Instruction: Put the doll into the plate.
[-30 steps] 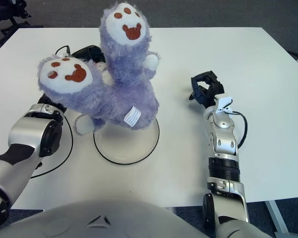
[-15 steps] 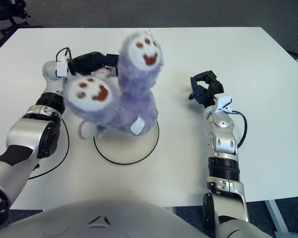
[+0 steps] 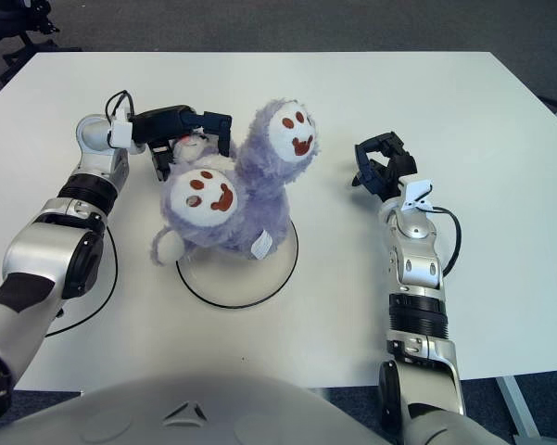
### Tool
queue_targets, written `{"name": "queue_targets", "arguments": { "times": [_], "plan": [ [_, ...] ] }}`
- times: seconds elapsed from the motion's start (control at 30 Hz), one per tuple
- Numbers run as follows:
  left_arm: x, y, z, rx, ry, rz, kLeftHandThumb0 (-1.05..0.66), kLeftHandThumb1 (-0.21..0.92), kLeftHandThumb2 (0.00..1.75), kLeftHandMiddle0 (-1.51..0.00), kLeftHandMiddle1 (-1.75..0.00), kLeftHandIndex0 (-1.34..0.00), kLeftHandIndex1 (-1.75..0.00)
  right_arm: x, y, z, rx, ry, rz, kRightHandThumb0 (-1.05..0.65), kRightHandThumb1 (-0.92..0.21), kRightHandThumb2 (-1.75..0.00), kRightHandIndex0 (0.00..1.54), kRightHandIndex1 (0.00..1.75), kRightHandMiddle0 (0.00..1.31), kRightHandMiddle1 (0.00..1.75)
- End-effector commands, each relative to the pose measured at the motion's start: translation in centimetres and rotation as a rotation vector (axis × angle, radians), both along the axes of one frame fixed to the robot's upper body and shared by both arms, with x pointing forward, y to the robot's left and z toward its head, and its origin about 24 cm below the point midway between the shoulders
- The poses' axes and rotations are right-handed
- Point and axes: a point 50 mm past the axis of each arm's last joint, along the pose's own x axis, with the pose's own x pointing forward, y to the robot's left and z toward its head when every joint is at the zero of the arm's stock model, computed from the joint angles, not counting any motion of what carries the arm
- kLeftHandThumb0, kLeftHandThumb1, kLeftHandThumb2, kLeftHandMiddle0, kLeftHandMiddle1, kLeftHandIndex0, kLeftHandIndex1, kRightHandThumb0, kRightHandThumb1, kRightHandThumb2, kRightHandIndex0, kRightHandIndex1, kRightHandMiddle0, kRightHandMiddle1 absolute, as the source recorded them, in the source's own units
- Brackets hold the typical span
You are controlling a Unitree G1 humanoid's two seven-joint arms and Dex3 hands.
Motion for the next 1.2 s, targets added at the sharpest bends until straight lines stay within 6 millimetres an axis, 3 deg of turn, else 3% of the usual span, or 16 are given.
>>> {"name": "queue_targets", "arguments": {
  "times": [0.0, 0.03, 0.1, 0.2, 0.43, 0.6, 0.93, 1.17],
  "plan": [
    [0.05, 0.11, 0.23, 0.052, 0.009, -0.019, 0.25, 0.56, 0.94, -0.51, -1.75, -0.63, -1.75, 0.27, -0.13, 0.52, -0.008, -0.012, -0.006, -0.35, -0.92, -0.43, 0.77, 1.73, 0.30, 1.66],
    [0.06, 0.10, 0.22, 0.067, 0.015, -0.026, -0.07, 0.74, 0.59, -0.62, -1.75, -0.61, -1.75, 0.27, -0.14, 0.50, -0.008, -0.012, -0.006, -0.35, -0.92, -0.43, 0.77, 1.73, 0.30, 1.66],
    [0.06, 0.09, 0.21, 0.081, 0.022, -0.033, -0.25, 0.83, 0.42, -0.66, -1.75, -0.59, -1.75, 0.28, -0.16, 0.48, -0.008, -0.012, -0.006, -0.35, -0.92, -0.43, 0.76, 1.73, 0.30, 1.66],
    [0.05, 0.11, 0.22, 0.089, 0.031, -0.039, -0.41, 0.89, 0.31, -0.67, -1.75, -0.53, -1.75, 0.29, -0.18, 0.47, -0.009, -0.012, -0.006, -0.35, -0.92, -0.43, 0.76, 1.73, 0.30, 1.66],
    [0.05, 0.13, 0.23, 0.095, 0.041, -0.044, -0.49, 0.92, 0.27, -0.66, -1.75, -0.49, -1.75, 0.29, -0.20, 0.46, -0.009, -0.011, -0.006, -0.35, -0.92, -0.43, 0.76, 1.73, 0.30, 1.66],
    [0.31, 0.10, 0.17, 0.119, 0.133, -0.070, -0.55, 0.92, 0.21, -0.56, -1.75, -0.40, -1.54, 0.33, -0.25, 0.47, -0.010, -0.010, -0.006, -0.36, -0.92, -0.42, 0.76, 1.73, 0.30, 1.66],
    [0.27, 0.14, 0.26, 0.112, 0.161, -0.080, -0.58, 0.92, 0.16, -0.53, -1.75, -0.38, -1.47, 0.35, -0.27, 0.47, -0.010, -0.010, -0.005, -0.36, -0.92, -0.42, 0.77, 1.74, 0.31, 1.65],
    [0.17, 0.12, 0.28, 0.079, 0.174, -0.103, -0.65, 0.92, 0.07, -0.52, -1.75, -0.39, -1.23, 0.38, -0.21, 0.52, -0.012, -0.010, -0.004, -0.36, -0.92, -0.42, 0.77, 1.74, 0.31, 1.65]
  ]
}}
